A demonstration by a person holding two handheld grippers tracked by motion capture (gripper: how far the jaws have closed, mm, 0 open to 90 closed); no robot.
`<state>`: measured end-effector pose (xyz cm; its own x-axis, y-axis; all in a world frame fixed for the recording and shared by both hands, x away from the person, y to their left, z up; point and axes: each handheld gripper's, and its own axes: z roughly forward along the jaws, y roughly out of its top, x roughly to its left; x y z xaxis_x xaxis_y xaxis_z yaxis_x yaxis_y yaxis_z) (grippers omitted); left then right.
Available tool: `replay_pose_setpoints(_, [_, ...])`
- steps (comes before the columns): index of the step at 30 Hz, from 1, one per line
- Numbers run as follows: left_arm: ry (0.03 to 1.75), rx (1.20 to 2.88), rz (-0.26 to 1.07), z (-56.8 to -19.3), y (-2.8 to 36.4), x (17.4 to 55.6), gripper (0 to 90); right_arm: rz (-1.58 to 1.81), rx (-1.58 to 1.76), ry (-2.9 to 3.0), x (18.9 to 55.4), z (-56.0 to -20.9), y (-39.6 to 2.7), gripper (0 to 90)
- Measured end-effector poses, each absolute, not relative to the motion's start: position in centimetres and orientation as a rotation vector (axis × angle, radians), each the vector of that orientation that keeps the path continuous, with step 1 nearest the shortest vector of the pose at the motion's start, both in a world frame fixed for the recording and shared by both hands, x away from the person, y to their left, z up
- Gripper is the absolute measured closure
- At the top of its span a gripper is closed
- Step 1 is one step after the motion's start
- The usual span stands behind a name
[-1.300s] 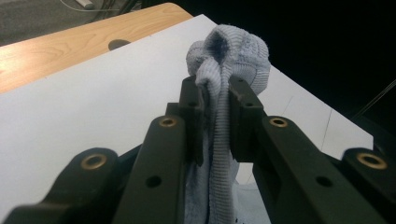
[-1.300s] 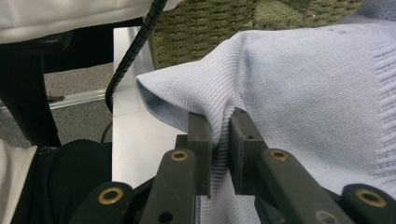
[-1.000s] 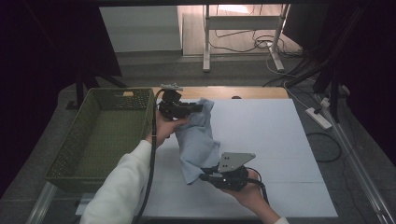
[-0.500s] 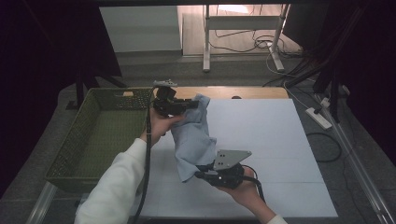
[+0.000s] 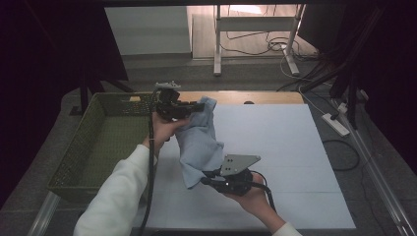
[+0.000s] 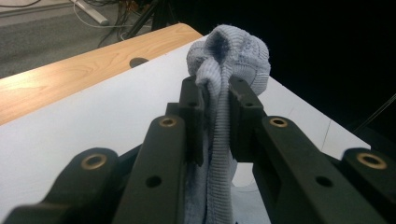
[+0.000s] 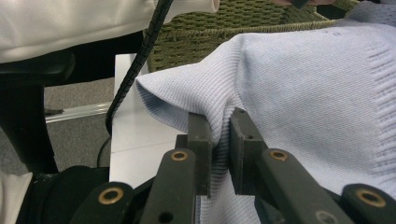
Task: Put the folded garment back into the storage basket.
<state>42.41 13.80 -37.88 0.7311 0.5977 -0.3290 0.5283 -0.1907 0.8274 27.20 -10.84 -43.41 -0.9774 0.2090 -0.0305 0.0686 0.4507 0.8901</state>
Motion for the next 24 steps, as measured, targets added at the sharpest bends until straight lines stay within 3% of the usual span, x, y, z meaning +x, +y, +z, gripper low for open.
replay_pose_setpoints(24, [0.878,1.816,0.102,-36.7,15.5,42.0,78.1,1.588,0.243,2.521,27.4,-42.5,-10.1,80.5])
